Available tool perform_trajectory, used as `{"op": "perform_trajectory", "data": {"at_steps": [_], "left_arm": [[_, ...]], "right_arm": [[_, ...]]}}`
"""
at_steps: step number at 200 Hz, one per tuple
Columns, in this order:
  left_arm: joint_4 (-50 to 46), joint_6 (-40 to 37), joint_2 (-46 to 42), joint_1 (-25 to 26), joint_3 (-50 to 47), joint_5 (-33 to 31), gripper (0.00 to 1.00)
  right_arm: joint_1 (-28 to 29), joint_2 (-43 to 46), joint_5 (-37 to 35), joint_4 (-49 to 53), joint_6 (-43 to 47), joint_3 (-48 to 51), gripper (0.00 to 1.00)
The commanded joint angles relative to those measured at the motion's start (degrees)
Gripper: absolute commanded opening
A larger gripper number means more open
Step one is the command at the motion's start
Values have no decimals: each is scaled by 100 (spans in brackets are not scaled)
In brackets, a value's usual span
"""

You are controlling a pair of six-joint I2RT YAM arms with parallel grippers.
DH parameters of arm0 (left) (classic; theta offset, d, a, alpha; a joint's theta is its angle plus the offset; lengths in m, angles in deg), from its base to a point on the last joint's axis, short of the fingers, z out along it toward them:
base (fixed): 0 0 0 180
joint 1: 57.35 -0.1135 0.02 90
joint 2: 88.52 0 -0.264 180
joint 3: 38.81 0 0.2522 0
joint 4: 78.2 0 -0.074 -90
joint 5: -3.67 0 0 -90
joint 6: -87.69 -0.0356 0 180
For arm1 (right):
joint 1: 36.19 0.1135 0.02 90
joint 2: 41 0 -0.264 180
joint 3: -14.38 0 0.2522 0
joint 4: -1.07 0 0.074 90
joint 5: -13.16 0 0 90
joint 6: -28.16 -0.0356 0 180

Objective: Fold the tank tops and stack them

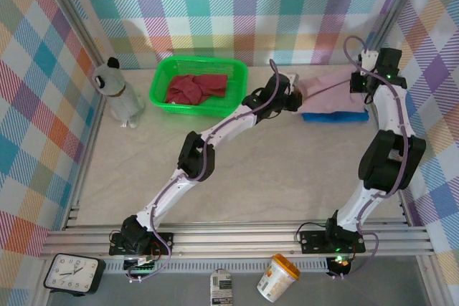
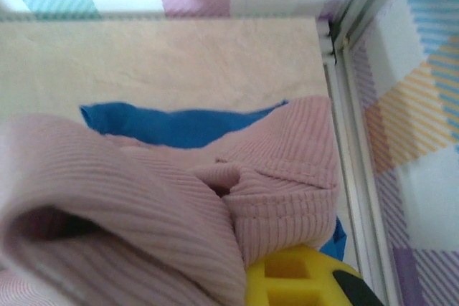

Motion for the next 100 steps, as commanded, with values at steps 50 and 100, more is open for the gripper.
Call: {"op": "perform_trajectory", "data": {"at_steps": [50, 100], "left_arm": [[273, 392, 612, -13, 514, -18, 8], [458, 436, 634, -96, 565, -177, 32]], "right_arm": [[-214, -937, -76, 274, 247, -655, 5], [-244, -1427, -202, 334, 97, -996, 25]]}}
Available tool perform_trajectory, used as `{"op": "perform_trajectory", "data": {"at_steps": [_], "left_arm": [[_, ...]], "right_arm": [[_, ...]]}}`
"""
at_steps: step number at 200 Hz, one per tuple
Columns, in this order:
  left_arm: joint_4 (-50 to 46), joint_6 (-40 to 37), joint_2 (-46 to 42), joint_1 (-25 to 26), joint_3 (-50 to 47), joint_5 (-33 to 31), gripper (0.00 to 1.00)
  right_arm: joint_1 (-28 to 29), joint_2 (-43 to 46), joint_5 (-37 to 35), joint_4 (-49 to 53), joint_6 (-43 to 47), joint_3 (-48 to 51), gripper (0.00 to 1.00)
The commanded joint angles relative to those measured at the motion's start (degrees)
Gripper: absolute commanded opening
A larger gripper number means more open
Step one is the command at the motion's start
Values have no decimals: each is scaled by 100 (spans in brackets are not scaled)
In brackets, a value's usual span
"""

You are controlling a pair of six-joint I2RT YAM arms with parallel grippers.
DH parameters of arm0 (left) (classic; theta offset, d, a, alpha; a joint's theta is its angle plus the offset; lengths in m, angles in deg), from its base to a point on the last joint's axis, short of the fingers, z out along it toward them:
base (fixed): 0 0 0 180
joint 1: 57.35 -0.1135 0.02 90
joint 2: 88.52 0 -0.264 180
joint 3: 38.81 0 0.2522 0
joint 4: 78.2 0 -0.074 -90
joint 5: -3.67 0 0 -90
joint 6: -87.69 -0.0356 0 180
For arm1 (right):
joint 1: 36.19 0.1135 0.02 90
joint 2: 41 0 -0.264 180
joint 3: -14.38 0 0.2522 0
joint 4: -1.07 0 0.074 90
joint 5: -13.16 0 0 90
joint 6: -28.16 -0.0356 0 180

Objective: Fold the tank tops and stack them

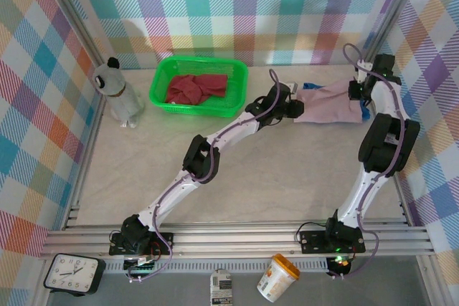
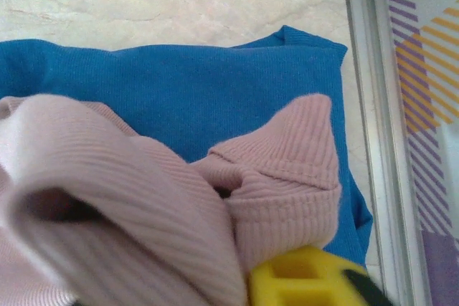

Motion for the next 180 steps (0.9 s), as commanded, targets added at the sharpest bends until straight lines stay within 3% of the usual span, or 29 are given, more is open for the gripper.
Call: {"op": "perform_trajectory", "data": {"at_steps": [1, 25, 51, 62, 92, 129, 155, 180], "left_arm": [[214, 15, 10, -72, 240, -130, 32], [106, -144, -151, -80, 242, -276, 40], [-359, -429, -462, -96, 239, -406, 45], [-599, -556, -616, -110, 242, -459, 48], [-1370, -625, -1105, -321, 241, -217, 56], [-3283, -1524, -1888, -526, 208, -235, 62], [-4359, -1976, -2490, -870, -181, -527, 63], [-4425, -2314, -3299, -1339, -1382, -735, 64]], "right_arm": [[-91, -204, -84, -33, -54, -325, 25], [-91, -420, -258, 184, -262, -689, 36], [-91, -449, -1012, 551, -395, -1002, 42], [-93, -268, -1007, 463, -414, -887, 44], [-93, 407, 383, 9, -674, -195, 48], [-61, 1513, 1990, -1329, -1627, 1542, 54], [232, 2077, 2574, -1957, -1915, 2403, 62], [826, 2343, 2810, -2108, -2007, 2770, 70]]}}
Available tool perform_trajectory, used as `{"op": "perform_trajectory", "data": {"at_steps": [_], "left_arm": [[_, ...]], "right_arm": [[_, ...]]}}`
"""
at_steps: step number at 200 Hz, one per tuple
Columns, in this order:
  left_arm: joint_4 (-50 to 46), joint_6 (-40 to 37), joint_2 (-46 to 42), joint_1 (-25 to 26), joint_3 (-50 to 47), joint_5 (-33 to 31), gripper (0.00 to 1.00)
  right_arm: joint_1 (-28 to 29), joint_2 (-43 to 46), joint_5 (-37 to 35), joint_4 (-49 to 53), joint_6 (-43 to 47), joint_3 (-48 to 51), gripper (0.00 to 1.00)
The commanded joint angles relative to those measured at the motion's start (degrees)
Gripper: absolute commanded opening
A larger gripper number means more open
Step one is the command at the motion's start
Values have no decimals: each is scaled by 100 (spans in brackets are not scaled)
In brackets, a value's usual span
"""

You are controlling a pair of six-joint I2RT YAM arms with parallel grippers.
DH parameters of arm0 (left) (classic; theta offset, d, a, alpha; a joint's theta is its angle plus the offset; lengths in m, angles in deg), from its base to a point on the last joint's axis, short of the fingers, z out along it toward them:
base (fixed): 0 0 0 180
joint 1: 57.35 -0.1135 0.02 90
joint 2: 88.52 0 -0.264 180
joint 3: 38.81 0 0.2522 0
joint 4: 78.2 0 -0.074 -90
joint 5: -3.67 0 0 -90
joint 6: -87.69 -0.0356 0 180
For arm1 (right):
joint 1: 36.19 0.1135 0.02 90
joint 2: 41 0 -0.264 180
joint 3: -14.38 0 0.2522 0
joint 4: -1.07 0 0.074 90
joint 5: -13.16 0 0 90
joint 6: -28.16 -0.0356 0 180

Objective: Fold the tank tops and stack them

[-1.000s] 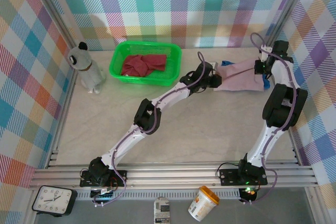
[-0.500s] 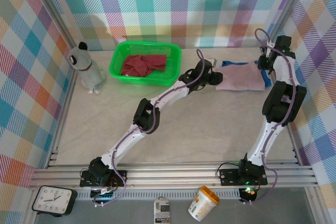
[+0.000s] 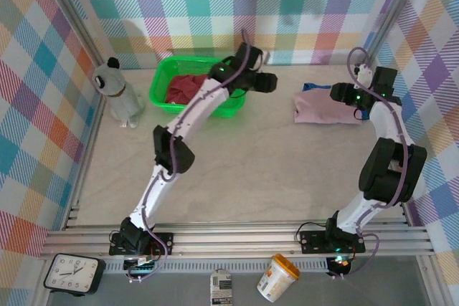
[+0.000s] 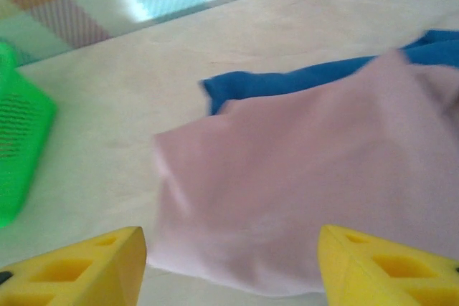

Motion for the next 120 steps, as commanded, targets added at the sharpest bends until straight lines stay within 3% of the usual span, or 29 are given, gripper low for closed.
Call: {"op": "perform_trajectory", "data": {"at_steps": [1, 24, 54, 81, 120], "left_arm": [[-816, -626, -749, -462, -968, -313, 64], [-747, -872, -1232, -1036, -1855, -429, 65], [-885, -1178, -1006, -1621, -1995, -510, 66], [-872, -1356, -365, -2041, -1589, -825, 67], [-914, -1488, 659, -2421, -554, -800, 69]], "right_arm": [[598, 244, 771, -591, -327, 274, 70], [1150, 324, 883, -714, -533, 474, 74], [1830, 248, 1049, -816, -833, 684, 79], [2375, 95, 1022, -1076, -1210, 763, 81], [3036, -479, 987, -1208, -1471, 423, 84]]}}
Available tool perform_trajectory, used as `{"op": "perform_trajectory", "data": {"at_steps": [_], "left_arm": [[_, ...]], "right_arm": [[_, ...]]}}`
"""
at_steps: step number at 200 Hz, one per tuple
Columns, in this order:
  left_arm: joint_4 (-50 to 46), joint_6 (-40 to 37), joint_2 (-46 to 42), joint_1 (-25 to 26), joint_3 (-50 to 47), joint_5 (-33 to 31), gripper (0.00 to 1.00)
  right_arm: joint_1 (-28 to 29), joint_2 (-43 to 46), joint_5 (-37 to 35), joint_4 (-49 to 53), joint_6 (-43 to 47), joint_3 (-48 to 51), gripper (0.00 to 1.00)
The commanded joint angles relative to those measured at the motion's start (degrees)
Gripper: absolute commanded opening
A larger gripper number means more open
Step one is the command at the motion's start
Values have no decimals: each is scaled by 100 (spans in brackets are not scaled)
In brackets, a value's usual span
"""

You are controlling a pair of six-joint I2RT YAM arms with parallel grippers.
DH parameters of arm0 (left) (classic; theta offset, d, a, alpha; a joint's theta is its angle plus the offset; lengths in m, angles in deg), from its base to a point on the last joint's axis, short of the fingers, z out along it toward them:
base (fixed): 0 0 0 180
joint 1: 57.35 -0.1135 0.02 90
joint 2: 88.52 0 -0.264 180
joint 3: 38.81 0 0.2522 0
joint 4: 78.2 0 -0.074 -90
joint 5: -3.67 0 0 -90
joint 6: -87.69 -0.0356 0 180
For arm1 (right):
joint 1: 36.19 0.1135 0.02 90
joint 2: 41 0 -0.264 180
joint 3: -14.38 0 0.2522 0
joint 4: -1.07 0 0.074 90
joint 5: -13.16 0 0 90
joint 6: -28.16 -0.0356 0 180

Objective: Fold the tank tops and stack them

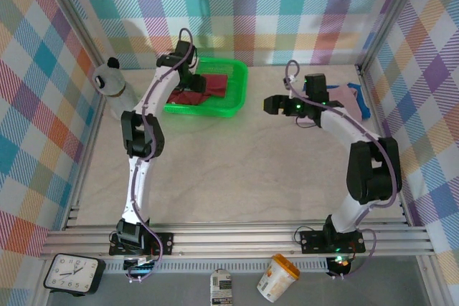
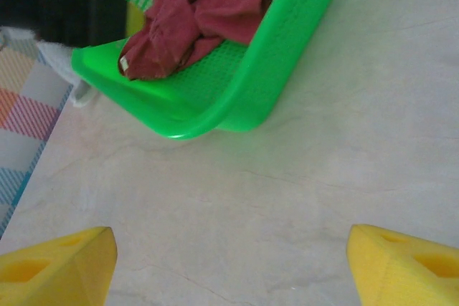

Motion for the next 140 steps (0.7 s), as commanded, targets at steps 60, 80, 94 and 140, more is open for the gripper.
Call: {"op": "perform_trajectory", "data": {"at_steps": [60, 80, 94, 140], "left_arm": [[117, -181, 1204, -389, 984, 0, 68], [329, -93, 1286, -398, 1005, 145, 51], [382, -14, 1269, -415, 1083, 122, 27], [233, -104, 517, -452, 1116, -134, 0]], "right_arm": [[923, -1256, 208, -382, -395, -776, 82], [1042, -1539, 267, -546, -530, -960, 80], [1140, -1725, 325, -681, -610, -1093, 77], [1337, -2228, 351, -790, -756, -1622, 72]]}}
